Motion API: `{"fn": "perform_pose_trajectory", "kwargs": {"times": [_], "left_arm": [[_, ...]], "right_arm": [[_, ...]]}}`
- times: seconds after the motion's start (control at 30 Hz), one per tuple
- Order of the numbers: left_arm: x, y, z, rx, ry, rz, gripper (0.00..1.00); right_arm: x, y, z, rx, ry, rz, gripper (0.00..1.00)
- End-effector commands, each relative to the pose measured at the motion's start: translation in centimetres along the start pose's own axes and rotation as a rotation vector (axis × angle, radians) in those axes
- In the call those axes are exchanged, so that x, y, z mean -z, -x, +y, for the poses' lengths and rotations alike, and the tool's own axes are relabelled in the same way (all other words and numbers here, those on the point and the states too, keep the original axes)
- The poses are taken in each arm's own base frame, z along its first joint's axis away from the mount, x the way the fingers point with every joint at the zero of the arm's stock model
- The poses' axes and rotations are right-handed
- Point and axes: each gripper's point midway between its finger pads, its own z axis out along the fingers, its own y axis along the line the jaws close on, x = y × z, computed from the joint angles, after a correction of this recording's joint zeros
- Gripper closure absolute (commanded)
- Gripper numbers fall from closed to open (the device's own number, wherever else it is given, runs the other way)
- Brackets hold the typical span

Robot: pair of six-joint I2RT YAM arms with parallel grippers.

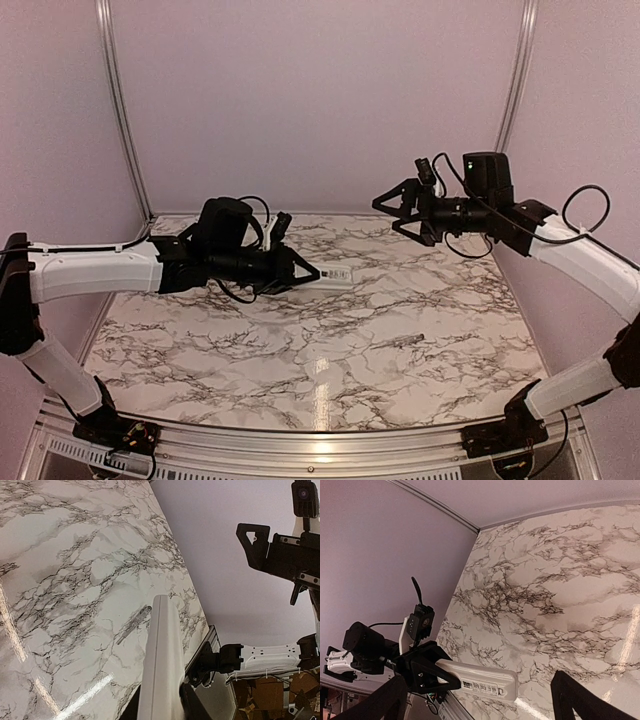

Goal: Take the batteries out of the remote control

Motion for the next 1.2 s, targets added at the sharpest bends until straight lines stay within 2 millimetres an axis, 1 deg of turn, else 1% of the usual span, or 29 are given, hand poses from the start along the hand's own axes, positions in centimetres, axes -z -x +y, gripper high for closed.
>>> {"fn": "perform_pose_trajectory", "kwargs": {"times": [0.0, 0.1, 0.2, 0.33, 0.37, 0.43, 0.5, 0.6, 0.67, 0.73, 0.93, 1.0, 1.13, 1.17], "left_arm": [[0.3, 1.2, 0.0, -0.011, 0.033, -0.034, 1.00], [0.5, 1.3, 0.5, 0.009, 0.057, -0.053, 1.00], [0.7, 1.3, 0.7, 0.030, 0.068, -0.071, 1.00], [1.2, 1.9, -0.1, 0.005, 0.043, -0.098, 1.00], [1.2, 2.4, -0.6, -0.008, 0.023, -0.111, 1.00], [0.6, 2.9, -0.6, -0.004, 0.017, -0.103, 1.00], [-0.3, 3.2, -0.8, -0.003, 0.009, -0.081, 1.00], [-1.5, 3.0, -1.4, 0.002, -0.031, -0.038, 1.00], [-1.9, 3.4, -1.8, 0.004, -0.046, -0.027, 1.00], [-2.1, 3.9, -2.7, 0.011, -0.073, -0.021, 1.00], [-2.4, 5.1, -4.4, 0.018, -0.112, -0.023, 1.00], [-2.5, 5.2, -4.1, 0.038, -0.088, -0.015, 1.00], [-2.8, 5.7, -4.8, 0.078, -0.115, -0.020, 1.00], [-2.9, 5.7, -4.7, 0.099, -0.114, -0.016, 1.00]], "right_arm": [[0.3, -0.7, 0.4, -0.047, 0.036, -0.010, 0.02], [0.6, -1.0, 0.4, -0.068, 0.065, -0.038, 0.02], [0.7, -1.4, -0.2, -0.094, 0.042, -0.033, 0.02], [0.9, -1.8, -0.7, -0.085, 0.006, -0.019, 0.02], [0.9, -2.0, -0.7, -0.081, 0.009, -0.008, 0.02], [0.8, -2.2, -0.4, -0.067, 0.026, 0.015, 0.03], [0.9, -2.1, 0.3, -0.046, 0.054, 0.016, 0.04], [1.1, -1.5, 1.5, -0.013, 0.087, 0.013, 0.05], [1.2, -1.4, 2.1, 0.004, 0.107, 0.019, 0.06], [1.3, -1.2, 2.5, 0.017, 0.122, 0.019, 0.06], [1.2, -1.2, 2.7, 0.018, 0.133, 0.021, 0.08], [1.1, -1.0, 2.7, 0.014, 0.131, 0.016, 0.09], [1.1, -0.6, 2.7, 0.016, 0.122, 0.005, 0.11], [1.1, -0.6, 2.7, 0.015, 0.120, 0.008, 0.11]]}}
